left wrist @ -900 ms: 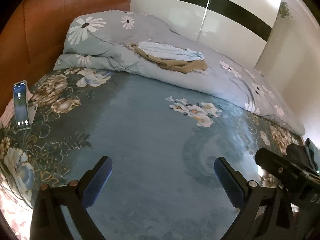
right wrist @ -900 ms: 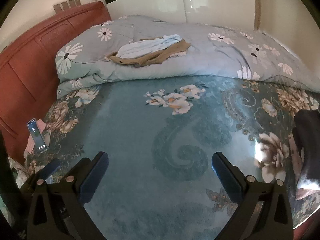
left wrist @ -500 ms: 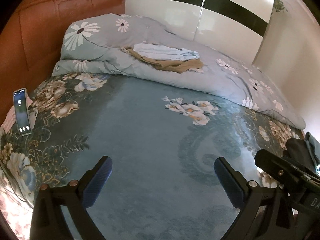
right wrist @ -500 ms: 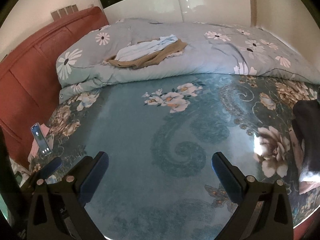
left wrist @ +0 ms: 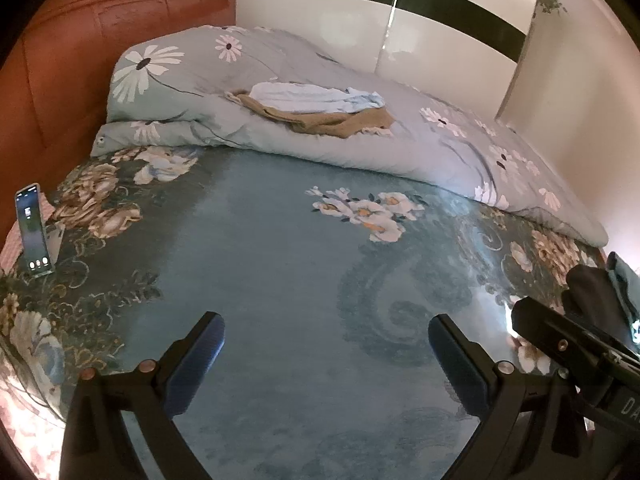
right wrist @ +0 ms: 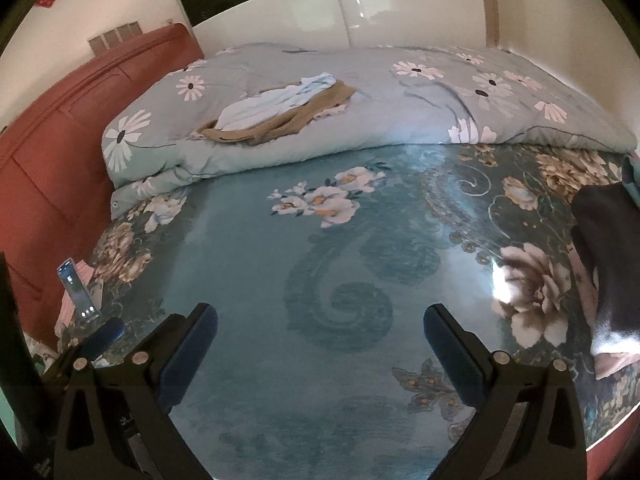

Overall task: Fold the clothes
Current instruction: 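Move both grippers toward the light blue shirt on the duvet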

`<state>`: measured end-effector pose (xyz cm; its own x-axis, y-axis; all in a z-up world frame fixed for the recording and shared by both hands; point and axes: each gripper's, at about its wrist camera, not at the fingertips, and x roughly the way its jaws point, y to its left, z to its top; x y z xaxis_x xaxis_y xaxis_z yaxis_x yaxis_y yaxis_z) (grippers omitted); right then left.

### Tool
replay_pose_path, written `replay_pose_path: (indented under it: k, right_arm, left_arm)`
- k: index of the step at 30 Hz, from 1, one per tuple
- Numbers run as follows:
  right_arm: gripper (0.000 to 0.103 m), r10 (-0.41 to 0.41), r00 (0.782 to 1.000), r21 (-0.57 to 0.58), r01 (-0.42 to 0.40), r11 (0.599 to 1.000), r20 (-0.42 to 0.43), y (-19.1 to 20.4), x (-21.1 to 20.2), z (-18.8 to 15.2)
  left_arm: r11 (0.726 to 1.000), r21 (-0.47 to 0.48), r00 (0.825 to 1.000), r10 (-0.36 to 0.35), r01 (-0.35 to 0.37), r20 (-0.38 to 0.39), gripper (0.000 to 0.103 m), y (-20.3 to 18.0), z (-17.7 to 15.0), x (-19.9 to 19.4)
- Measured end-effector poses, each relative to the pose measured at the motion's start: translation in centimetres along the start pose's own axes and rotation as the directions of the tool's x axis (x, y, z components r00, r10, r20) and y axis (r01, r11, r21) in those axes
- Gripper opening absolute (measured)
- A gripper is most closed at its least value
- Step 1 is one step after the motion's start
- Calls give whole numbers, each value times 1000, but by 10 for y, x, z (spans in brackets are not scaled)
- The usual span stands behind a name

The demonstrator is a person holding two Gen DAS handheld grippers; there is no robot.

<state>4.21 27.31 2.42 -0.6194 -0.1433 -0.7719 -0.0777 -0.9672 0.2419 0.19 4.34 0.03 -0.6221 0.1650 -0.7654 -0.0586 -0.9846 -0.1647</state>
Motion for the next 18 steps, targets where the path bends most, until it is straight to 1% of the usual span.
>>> replay_pose_path:
  k: [7,11,18]
  right_arm:
    - [103,-25,999,10,25,1000,-39,-7,19,-2]
    - [103,-43,997,12,44,999,-58,-8,29,-3]
    - [103,-79,995,-7,79,997,-53,-3,35,-4]
  left_arm:
    - [1000,7,999,-11,11,-41,103,1,-2,23]
    - [1000,10,998,-29,30,-57,103,2,-3,32]
    - [999,5,997,-44,45,-65,103,7,-5,42]
